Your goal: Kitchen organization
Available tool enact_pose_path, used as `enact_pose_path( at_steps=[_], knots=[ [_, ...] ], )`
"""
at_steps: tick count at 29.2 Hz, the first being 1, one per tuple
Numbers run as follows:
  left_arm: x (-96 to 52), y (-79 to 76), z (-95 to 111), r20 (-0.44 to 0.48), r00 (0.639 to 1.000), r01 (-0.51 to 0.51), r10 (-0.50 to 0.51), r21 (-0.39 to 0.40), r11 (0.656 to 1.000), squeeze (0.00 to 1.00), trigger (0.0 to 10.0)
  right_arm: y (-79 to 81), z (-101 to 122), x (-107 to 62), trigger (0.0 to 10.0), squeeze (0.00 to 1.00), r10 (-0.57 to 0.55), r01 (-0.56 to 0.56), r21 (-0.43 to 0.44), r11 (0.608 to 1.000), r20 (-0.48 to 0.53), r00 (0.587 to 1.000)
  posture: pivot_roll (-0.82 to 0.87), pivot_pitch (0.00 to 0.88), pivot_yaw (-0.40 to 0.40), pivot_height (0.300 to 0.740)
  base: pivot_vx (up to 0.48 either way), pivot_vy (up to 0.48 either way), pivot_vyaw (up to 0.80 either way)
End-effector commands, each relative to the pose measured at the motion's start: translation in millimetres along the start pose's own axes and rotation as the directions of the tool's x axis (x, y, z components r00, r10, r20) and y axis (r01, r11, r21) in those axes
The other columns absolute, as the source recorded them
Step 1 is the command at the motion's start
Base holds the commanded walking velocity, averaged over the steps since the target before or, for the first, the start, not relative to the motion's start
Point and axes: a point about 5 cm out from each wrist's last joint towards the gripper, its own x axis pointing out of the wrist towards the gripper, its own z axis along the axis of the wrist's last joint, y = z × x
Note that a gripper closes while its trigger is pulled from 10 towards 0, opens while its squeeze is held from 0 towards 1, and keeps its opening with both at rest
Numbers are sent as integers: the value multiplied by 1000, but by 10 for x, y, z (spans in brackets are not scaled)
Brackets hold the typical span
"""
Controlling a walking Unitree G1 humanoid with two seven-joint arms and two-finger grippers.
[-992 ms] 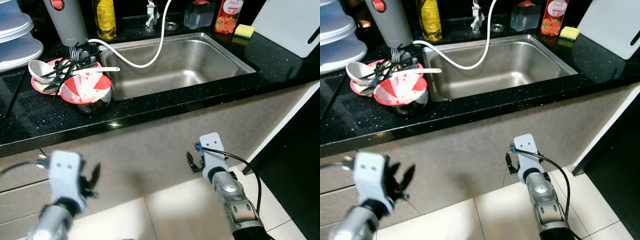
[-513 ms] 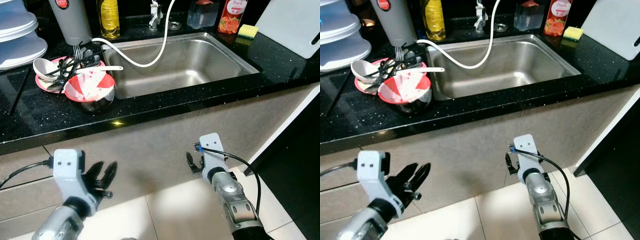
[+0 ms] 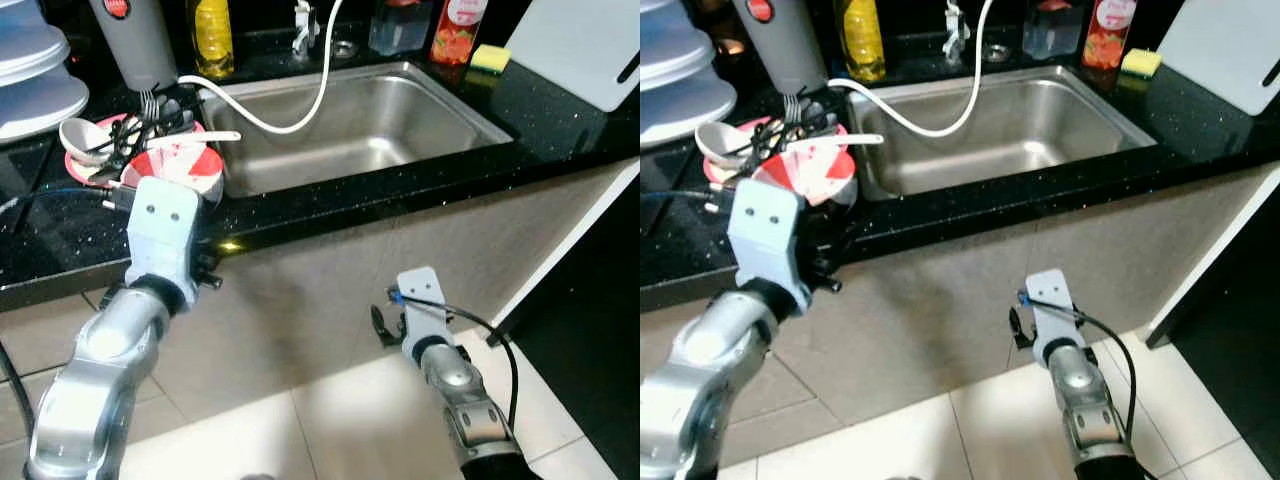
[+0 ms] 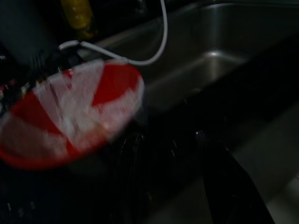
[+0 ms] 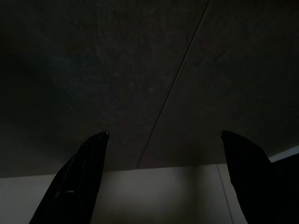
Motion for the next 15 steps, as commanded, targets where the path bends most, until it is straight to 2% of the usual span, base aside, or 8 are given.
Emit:
enact_pose_path(
  at_steps=[1, 4, 5, 7, 8, 9, 10, 15],
  knots=[
    [77, 79, 67, 0, 1000, -5, 5, 40, 999, 0, 10000, 5, 10, -8, 10000, 0, -4, 4, 8, 1000, 9, 1000, 123, 3, 5, 740, 0, 0, 0],
    [193, 154, 203, 20, 999, 31, -32, 92, 995, 0, 10000, 15, 20, -10, 10000, 0, -6, 6, 14, 1000, 11, 1000, 118, 8, 9, 740, 0, 0, 0],
    [241, 195, 237, 18, 999, 31, -33, 112, 993, 59, 10000, 19, 25, -13, 10000, 0, -7, 7, 15, 1000, 13, 1000, 117, 10, 11, 740, 0, 0, 0],
    [241, 195, 237, 18, 999, 31, -33, 112, 993, 59, 10000, 19, 25, -13, 10000, 0, -7, 7, 15, 1000, 13, 1000, 117, 10, 11, 740, 0, 0, 0],
    [296, 241, 283, 21, 999, 31, -34, 137, 990, 129, 10000, 25, 32, -16, 10000, 0, -7, 7, 17, 1000, 16, 1000, 110, 10, 19, 740, 0, 0, 0],
    [346, 280, 330, 24, 999, 37, -41, 147, 988, 533, 10000, 30, 38, -20, 10000, 0, -8, 8, 19, 1000, 19, 1000, 106, 11, 24, 740, 0, 0, 0],
    [403, 326, 376, 24, 999, 44, -48, 153, 987, 1000, 10000, 32, 44, -27, 10000, 0, -12, 11, 23, 1000, 24, 1000, 102, 10, 33, 740, 0, 0, 0],
    [578, 473, 355, -30, 998, 66, -64, 78, 995, 1000, 10000, 32, 69, -35, 10000, 0, -25, 24, 31, 999, 36, 999, 95, 7, 38, 740, 0, 0, 0]
  ],
)
